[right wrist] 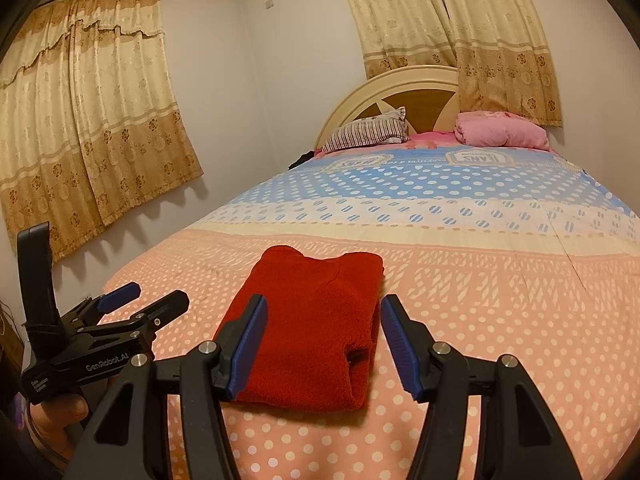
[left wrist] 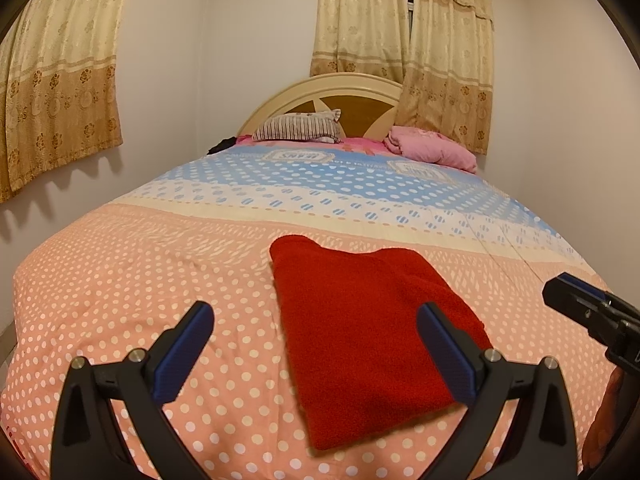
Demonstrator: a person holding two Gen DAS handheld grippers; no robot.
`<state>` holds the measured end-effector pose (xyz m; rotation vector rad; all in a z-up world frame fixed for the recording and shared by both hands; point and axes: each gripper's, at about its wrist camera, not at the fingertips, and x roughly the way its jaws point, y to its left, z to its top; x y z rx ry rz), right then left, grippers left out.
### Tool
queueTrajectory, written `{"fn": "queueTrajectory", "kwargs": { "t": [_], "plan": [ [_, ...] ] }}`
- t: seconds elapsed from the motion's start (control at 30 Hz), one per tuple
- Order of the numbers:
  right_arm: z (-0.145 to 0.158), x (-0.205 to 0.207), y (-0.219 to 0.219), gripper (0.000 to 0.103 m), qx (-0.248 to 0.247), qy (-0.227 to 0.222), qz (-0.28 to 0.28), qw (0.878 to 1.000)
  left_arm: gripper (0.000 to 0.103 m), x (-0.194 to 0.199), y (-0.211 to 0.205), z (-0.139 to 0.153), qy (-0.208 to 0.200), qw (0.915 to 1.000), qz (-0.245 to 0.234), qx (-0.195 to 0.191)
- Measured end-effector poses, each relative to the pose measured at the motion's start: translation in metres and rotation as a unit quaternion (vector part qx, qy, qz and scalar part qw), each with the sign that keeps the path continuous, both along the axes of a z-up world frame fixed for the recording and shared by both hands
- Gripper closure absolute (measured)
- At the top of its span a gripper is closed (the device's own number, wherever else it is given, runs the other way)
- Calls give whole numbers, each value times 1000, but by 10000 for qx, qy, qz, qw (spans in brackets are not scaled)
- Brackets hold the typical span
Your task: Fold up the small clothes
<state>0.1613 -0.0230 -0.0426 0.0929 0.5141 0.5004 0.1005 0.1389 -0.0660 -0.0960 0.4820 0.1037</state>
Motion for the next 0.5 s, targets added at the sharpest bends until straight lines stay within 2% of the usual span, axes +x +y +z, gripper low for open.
{"fn": "queueTrajectory", "kwargs": {
  "t": [0.37, 0.5],
  "plan": [
    [0, -7, 1, 43, 38, -47, -20, 10000, 0, 3, 0, 0, 154, 9998, -101, -66],
    [2, -11, 0, 43, 49, -113, -32, 9999, 0, -1, -1, 6, 12, 10000, -31, -20]
  ]
}}
